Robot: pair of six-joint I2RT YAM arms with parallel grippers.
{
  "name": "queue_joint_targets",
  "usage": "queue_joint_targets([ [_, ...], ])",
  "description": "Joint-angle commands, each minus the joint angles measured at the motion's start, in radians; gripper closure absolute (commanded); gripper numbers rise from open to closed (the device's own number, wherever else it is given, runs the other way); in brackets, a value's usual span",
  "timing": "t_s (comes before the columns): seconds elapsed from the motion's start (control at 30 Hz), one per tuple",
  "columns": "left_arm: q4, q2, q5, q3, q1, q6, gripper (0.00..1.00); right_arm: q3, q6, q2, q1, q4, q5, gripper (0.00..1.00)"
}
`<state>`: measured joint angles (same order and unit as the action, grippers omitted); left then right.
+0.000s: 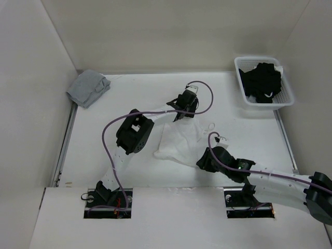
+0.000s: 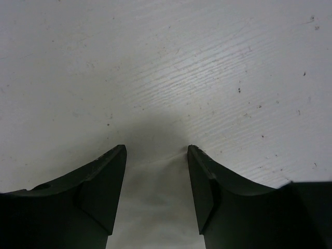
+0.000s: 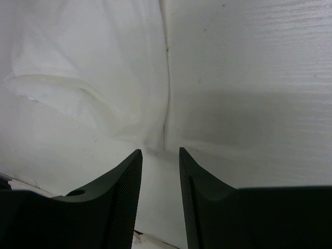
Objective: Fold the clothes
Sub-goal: Flatten the tank top out
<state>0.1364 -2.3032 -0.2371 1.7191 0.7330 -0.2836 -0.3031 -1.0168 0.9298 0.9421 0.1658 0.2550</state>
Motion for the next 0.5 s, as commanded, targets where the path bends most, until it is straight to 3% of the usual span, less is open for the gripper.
queue_joint_targets([
  [0.0, -0.113, 0.105, -0.063, -0.042, 0.006, -0.043, 0.5, 0.004, 0.007, 0.001, 0.002, -0.058, 0.001, 0.61],
  [0.47, -0.333, 0.195, -0.081, -0.196, 0.015, -0.161, 0.4, 0.022, 0.006, 0.029, 0.014, -0.112, 0.0, 0.62],
])
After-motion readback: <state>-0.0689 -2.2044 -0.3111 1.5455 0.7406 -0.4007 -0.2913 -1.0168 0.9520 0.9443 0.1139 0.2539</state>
